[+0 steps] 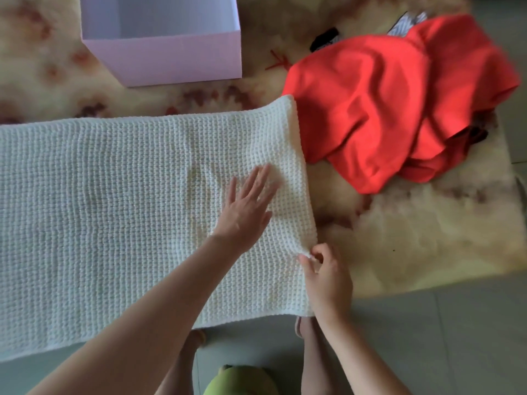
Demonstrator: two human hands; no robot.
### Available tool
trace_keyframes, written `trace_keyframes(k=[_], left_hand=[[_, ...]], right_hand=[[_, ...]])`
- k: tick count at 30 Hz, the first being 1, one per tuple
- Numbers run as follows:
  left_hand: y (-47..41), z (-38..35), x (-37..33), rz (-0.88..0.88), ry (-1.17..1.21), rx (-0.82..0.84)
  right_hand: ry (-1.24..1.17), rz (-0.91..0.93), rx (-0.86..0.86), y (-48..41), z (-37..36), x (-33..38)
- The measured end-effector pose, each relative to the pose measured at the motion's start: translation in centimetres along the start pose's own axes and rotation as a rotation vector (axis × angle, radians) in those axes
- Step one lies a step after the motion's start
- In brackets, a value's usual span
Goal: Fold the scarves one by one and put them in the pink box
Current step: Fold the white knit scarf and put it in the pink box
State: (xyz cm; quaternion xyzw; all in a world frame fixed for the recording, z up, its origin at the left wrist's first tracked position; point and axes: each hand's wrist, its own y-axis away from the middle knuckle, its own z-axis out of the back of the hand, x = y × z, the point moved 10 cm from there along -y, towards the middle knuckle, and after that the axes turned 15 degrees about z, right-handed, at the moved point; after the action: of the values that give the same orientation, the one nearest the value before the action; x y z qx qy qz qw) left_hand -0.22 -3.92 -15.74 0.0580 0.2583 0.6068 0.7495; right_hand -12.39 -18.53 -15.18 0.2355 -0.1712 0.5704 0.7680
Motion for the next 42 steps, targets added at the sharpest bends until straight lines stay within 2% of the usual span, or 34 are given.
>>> trace_keyframes(k=[4, 7, 10, 12, 14, 17, 22, 26, 28, 33, 37, 39, 42], left_hand=[[-4.8, 1.3, -1.4, 0.037, 0.012, -0.003], [-8.0, 2.4, -2.3, 0.078, 0.013, -0.034], [-10.4, 4.5, -2.8, 0.132, 0.067, -0.134], [-11.9, 5.4, -3.3, 0.111, 0.094, -0.127], [-13.5, 5.6, -3.4, 0.092, -0.005, -0.074], [-14.9, 6.8, -4.5, 0.012, -0.158, -0.106], [-15.6, 5.9, -7.3, -0.201, -0.48, -0.133], [-14.8, 7.3, -7.9, -0.152, -0.404, -0.142], [-13.9, 8.4, -8.7, -0.088, -0.39, -0.164], [-13.6, 10.7, -10.4, -0.04, -0.107, -0.251], [-13.4, 12.0, -13.7, -0.092, 0.124, -0.333], [-13.6, 10.3, -15.5, -0.104, 0.093, -0.242], [-13.1, 6.0, -17.3, -0.121, -0.138, -0.082]], right_hand=[[-0.252, -0.178, -0.035, 0.9, 0.3, -2.6], [-0.414, -0.216, -0.038, 1.2, 0.1, -2.7], [-0.44, -0.243, 0.062, 1.0, -0.9, -2.4], [-0.459, -0.225, 0.074, 0.7, -1.0, -2.1], [-0.443, -0.193, 0.031, 0.7, -0.5, -2.2], [-0.477, -0.207, 0.048, 1.5, -0.3, -3.3], [-0.674, -0.228, 0.192, 2.4, -1.6, -3.6], [-0.711, -0.275, 0.424, 3.6, -3.0, -3.3], [-0.655, -0.247, 0.458, 3.8, -2.7, -3.7], [-0.728, -0.278, 0.289, 3.3, 0.2, -6.6], [-0.634, -0.293, 0.076, 2.0, 4.8, -10.9], [-0.57, -0.312, 0.024, 1.6, 6.5, -12.9], [-0.481, -0.299, 0.017, 0.6, 7.4, -13.7]])
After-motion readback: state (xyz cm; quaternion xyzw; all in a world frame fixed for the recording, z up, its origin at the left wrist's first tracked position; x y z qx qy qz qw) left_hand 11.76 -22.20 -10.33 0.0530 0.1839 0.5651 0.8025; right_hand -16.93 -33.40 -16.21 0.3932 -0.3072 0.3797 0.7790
